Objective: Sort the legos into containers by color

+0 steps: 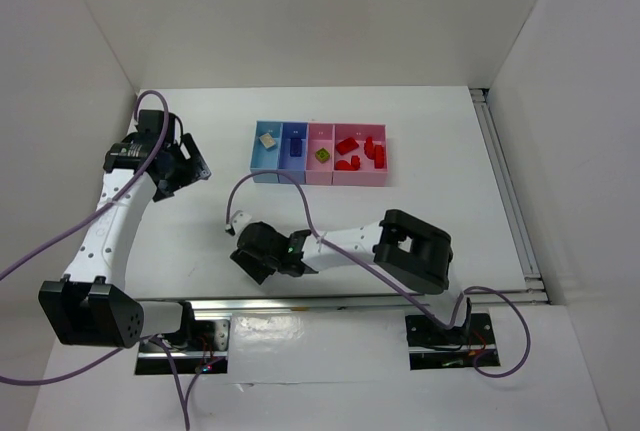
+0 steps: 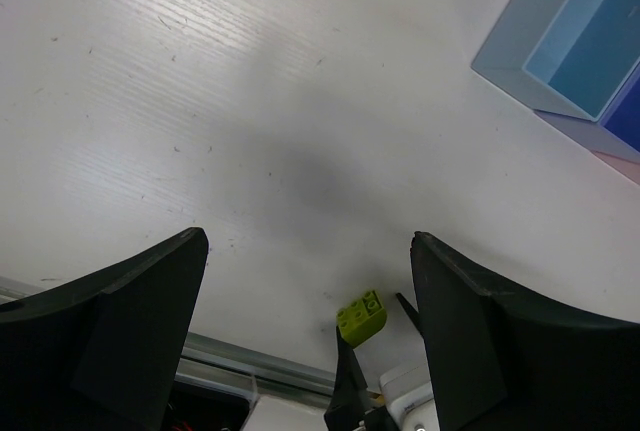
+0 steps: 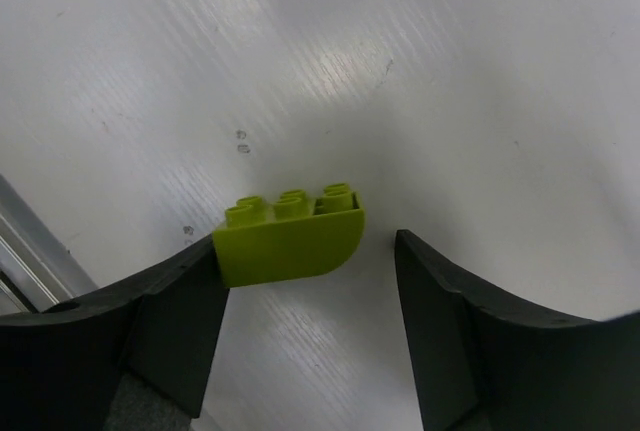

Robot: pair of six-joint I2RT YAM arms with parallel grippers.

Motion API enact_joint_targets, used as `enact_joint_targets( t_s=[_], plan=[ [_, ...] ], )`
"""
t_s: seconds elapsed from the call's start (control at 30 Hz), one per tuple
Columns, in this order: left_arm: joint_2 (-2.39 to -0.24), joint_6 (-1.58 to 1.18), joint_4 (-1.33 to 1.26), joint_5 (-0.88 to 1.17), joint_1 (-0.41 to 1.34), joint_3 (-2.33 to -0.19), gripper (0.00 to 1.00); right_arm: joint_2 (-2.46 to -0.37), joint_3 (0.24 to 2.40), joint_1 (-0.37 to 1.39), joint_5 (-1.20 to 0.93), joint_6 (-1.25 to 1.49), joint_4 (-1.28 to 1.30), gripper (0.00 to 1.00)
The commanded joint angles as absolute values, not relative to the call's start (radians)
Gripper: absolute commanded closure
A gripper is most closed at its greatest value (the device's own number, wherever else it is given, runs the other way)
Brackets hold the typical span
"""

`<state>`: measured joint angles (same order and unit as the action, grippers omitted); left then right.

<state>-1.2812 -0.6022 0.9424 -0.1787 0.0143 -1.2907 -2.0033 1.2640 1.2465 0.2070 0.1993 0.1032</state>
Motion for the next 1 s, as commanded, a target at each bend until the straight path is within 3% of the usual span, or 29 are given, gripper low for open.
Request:
enact_joint_targets(
  t_s=[0.0,0.13,0.47,0.5,0.53,0.63,0.8,0.97],
  plan=[
    [-1.255,-0.586,0.937,-0.172,0.008,-1.31,0.06,-2.019,1.298,1.264,0.247,0.192,0.044,0.3],
    [-1.255,-0.586,0.937,-0.172,0.008,-1.31,0.06,-2.019,1.298,1.264,0.272,0.183,0.034,0.36],
    [-1.255,-0.577,0.928,-0.172,0.008,-1.31,0.06,-2.071,1.342,1.264,0.302,0.173,0.043,0.35],
    [-1.255,-0.577,0.928,-0.172,0.008,-1.31,0.06,-2.071,1.342,1.264,0.302,0.173,0.043,0.42],
    [-1.255,-0.577,0.928,-0.172,0.008,-1.31,0.06,-2.071,1.342,1.264,0.313,0.173,0.043,0.42],
    [-1.255,-0.577,0.928,-0.172,0.008,-1.31,0.06,-2.057,1.342,1.264,0.345,0.173,0.061,0.55],
    [-1.255,-0.577,0.928,-0.172,0.008,-1.31,0.06,-1.997,1.399,1.264,0.442,0.183,0.149,0.55],
    [-1.255,-0.577,0.928,-0.163,0.008,-1.31,0.06,-1.901,1.431,1.145,0.499,0.216,0.262,0.55]
  ],
)
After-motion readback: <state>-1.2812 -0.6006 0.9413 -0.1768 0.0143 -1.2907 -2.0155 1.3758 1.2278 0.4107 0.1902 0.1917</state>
